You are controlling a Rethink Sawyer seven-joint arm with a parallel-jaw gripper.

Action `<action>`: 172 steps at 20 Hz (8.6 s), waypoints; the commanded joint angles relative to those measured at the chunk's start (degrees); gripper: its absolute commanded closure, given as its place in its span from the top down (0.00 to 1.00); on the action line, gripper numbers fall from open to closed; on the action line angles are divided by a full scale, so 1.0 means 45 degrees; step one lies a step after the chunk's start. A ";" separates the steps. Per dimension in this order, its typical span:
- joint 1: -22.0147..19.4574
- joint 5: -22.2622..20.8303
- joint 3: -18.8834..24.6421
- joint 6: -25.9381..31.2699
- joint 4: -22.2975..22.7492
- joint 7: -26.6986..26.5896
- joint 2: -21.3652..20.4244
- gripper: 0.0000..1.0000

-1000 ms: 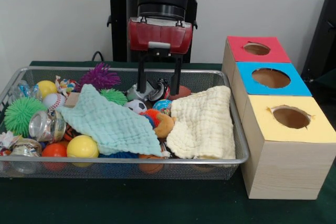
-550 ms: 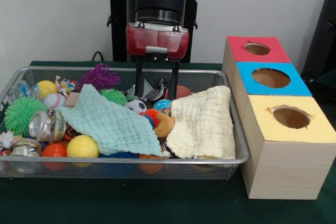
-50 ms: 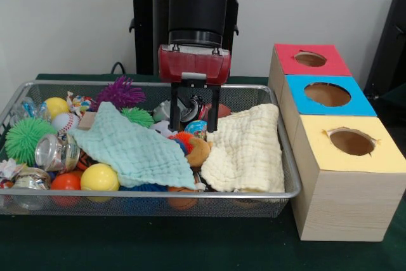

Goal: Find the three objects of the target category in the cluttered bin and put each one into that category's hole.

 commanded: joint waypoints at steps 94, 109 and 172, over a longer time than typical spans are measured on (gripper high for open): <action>-0.0764 0.0376 0.0398 -0.0675 0.0880 0.2469 0.2605 1.00; -0.0917 0.0236 0.0374 -0.0987 0.0687 0.2296 0.3016 1.00; -0.0153 0.2333 0.1121 0.3839 0.4591 0.2435 -0.4078 0.00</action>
